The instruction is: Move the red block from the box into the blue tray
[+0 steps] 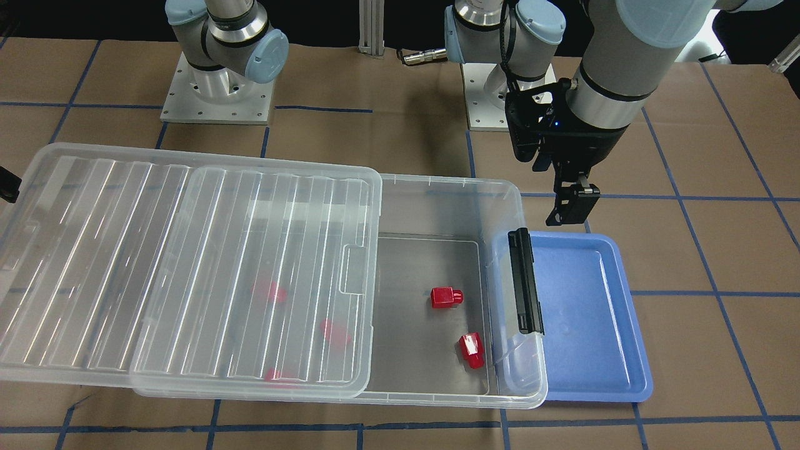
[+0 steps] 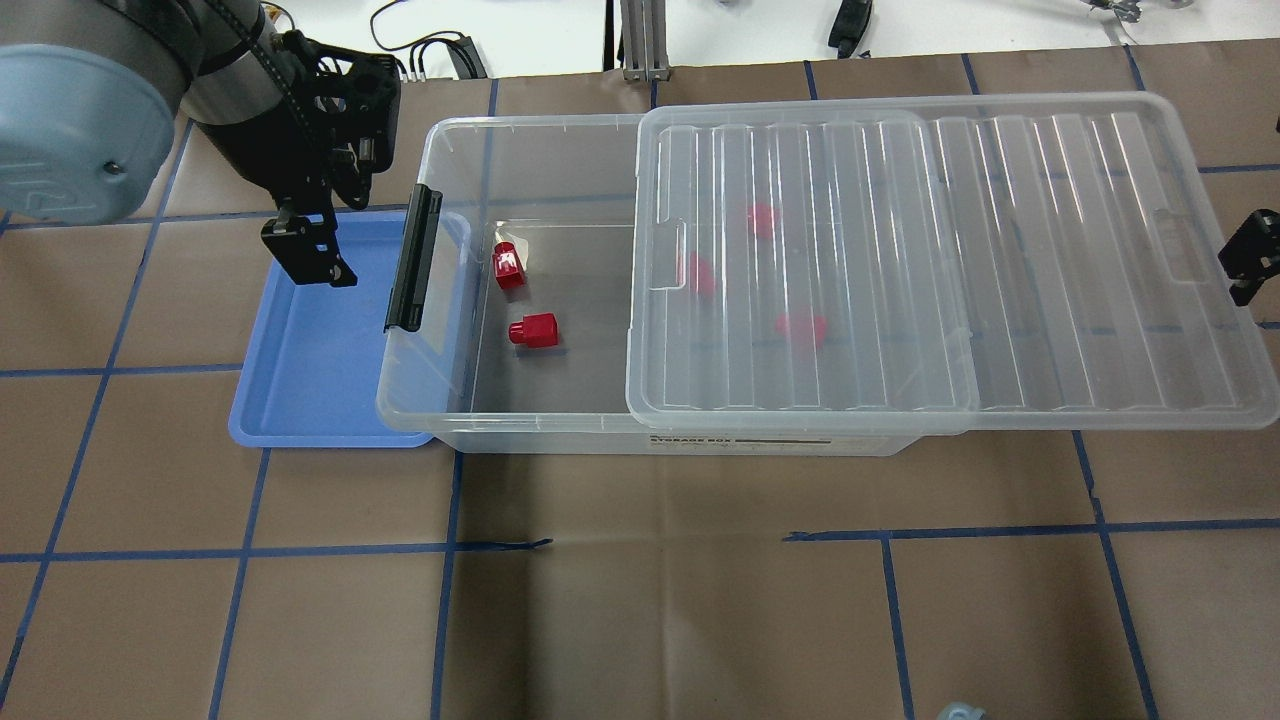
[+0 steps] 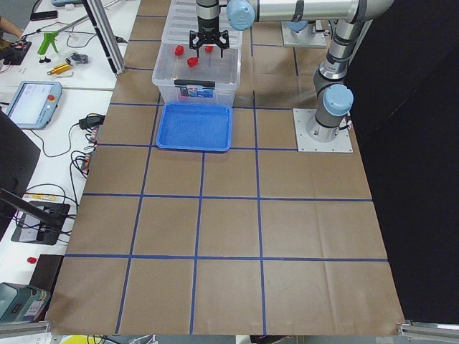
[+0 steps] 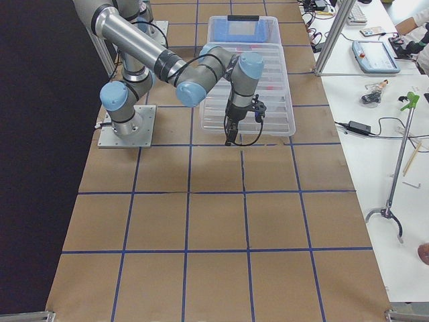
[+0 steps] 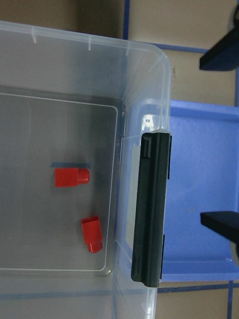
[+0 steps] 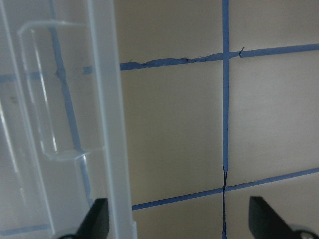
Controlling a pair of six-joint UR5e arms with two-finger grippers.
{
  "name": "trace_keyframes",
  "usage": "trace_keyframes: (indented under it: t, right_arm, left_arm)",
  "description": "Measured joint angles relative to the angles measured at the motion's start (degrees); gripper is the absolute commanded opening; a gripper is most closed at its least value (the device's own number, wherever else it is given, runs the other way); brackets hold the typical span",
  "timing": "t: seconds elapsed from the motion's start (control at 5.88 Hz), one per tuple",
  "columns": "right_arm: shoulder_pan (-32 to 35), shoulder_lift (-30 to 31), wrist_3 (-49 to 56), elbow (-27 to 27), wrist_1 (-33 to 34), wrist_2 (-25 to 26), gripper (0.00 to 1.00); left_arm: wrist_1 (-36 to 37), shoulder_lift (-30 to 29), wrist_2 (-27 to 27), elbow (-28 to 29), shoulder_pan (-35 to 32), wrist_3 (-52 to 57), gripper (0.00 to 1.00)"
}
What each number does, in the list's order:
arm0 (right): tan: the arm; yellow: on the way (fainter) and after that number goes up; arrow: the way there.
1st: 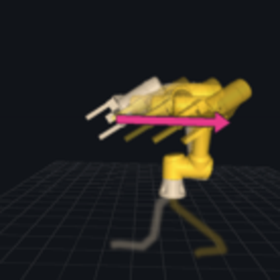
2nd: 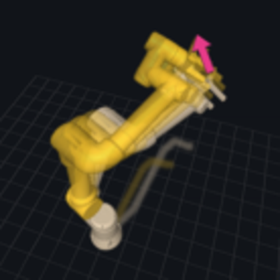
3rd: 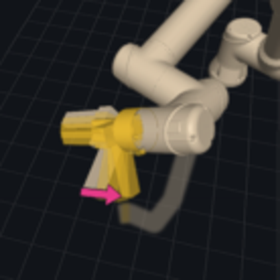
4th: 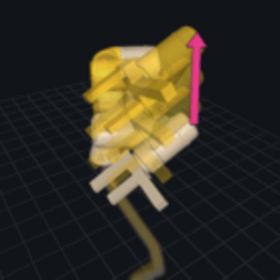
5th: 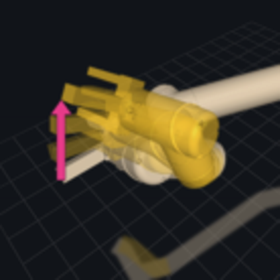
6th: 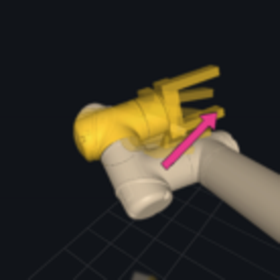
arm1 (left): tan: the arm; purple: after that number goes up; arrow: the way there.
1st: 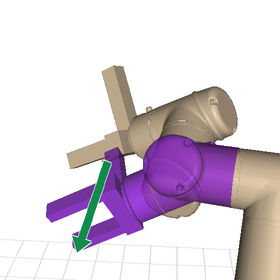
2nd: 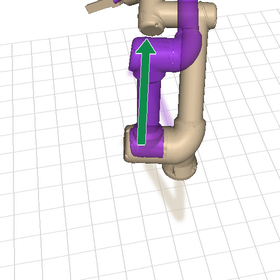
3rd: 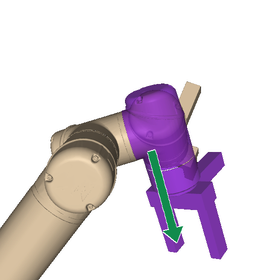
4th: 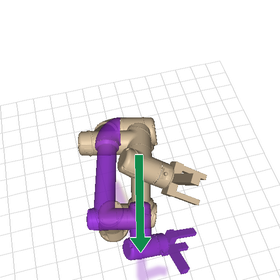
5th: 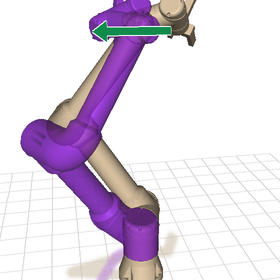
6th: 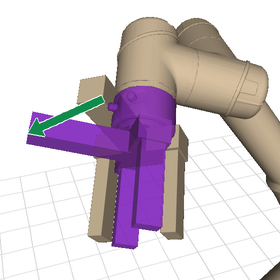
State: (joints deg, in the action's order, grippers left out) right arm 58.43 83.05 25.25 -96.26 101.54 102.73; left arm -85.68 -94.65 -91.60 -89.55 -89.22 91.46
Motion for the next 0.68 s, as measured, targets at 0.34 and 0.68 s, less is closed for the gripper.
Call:
trace_keyframes:
  t: [0.34,0.68]
  right_arm:
    - [1.8,2.58,-4.45,6.71,-10.32,-5.9,1.0]
    - [10.07,4.4,-14.69,12.54,-18.9,-9.49,1.0]
  left_arm:
    - [0.46,-2.19,-0.21,0.73,-0.85,-0.33,0.98]
    - [5.53,-7.3,-0.11,0.64,-4.68,-2.06,0.98]
